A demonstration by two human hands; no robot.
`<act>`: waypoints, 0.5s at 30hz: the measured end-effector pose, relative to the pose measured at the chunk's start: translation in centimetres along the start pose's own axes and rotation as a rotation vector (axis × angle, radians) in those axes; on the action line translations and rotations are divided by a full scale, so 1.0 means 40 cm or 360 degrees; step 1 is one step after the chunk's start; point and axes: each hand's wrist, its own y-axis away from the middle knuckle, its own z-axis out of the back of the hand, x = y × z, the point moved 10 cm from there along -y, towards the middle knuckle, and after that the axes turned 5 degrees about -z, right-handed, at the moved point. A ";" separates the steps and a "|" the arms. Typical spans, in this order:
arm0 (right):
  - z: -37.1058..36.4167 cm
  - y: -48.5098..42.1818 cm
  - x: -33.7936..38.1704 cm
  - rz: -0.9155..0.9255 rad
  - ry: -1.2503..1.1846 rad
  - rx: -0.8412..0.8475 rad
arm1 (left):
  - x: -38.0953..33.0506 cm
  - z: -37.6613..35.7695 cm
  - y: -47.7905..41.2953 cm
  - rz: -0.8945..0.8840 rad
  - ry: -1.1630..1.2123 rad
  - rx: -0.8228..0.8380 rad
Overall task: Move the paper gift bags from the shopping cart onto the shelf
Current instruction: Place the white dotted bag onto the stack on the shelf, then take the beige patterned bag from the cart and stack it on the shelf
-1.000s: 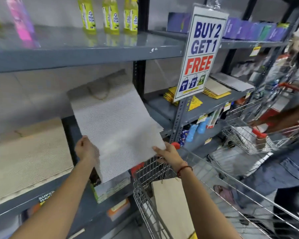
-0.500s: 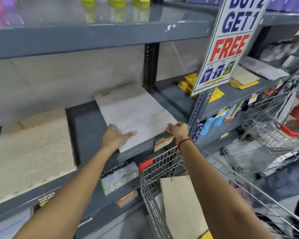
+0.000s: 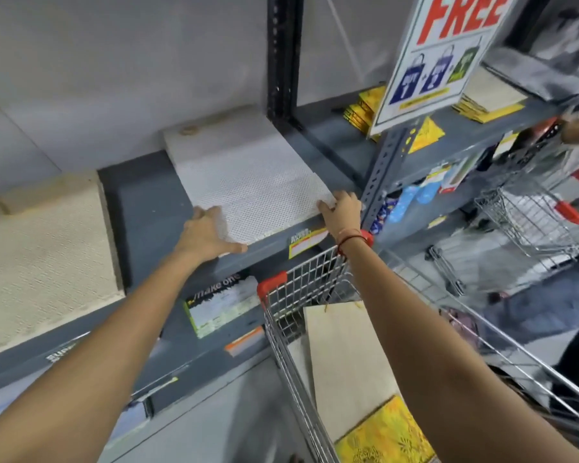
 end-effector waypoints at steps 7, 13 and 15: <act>0.107 0.118 -0.159 0.0035 -0.0705 -0.0145 | -0.223 -0.098 0.152 -0.0694 -0.0542 -0.0678; 0.005 0.266 -0.636 -0.0678 -0.0508 0.0039 | -0.311 -0.532 0.184 -0.0802 -0.0220 0.0157; -0.054 0.330 -0.798 -0.0948 -0.0356 0.0183 | -0.267 -0.695 0.149 -0.0512 -0.0389 0.0562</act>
